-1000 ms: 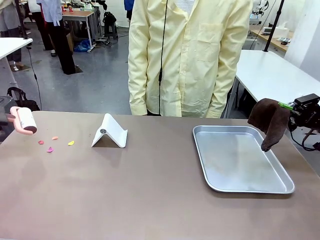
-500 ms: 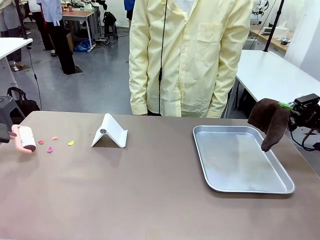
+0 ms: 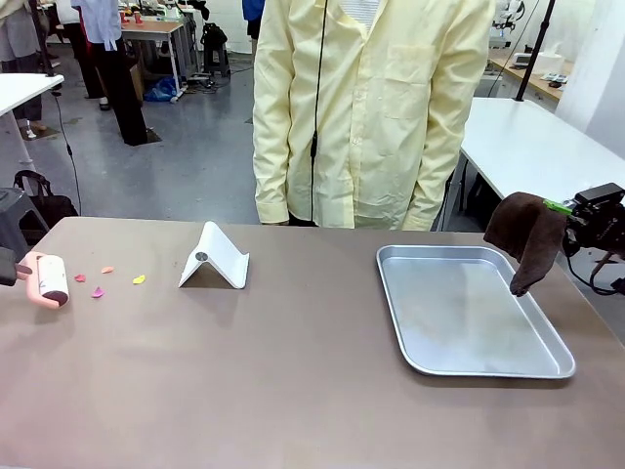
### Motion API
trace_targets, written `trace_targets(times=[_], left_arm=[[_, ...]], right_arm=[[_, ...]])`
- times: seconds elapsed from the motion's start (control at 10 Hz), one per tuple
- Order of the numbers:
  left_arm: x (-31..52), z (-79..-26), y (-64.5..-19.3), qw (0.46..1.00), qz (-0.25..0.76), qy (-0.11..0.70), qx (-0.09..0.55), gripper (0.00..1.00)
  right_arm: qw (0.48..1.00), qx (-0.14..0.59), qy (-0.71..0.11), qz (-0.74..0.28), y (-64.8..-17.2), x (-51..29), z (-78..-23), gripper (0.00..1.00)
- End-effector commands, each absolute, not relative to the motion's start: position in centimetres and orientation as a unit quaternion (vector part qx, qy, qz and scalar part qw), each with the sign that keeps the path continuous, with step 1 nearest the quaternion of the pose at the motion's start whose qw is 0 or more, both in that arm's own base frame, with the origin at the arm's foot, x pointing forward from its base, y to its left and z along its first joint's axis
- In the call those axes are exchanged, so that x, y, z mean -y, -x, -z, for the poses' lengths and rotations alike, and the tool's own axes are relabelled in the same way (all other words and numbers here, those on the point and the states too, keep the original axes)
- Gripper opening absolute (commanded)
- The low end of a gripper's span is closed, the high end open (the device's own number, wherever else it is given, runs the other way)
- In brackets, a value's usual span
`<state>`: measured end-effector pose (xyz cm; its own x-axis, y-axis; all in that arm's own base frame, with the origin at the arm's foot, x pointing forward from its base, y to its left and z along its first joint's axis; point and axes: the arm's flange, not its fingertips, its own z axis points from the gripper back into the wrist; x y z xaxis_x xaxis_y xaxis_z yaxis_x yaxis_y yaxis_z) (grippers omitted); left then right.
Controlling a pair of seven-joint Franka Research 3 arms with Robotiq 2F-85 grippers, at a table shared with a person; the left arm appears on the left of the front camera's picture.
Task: Clean the surface of the table.
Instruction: Clean the area not pointed to by the person.
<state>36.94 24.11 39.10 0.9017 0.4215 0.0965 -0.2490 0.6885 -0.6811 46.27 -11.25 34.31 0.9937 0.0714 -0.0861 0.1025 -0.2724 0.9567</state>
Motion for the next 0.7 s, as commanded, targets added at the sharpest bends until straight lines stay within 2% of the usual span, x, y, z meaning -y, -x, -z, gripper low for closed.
trace_targets(times=[0.0, 0.6], left_arm=[[-24.4, -39.2, -37.8, 0.906, -0.204, 0.351, 0.121, 0.2], [-24.6, -37.3, -40.9, 0.904, -0.22, 0.357, 0.085, 0.2]], right_arm=[[0.595, -0.051, -0.802, 0.003, -46.1, 11.2, -34.6, 0.06], [0.595, -0.051, -0.802, 0.003, -46.1, 11.2, -34.6, 0.06]])
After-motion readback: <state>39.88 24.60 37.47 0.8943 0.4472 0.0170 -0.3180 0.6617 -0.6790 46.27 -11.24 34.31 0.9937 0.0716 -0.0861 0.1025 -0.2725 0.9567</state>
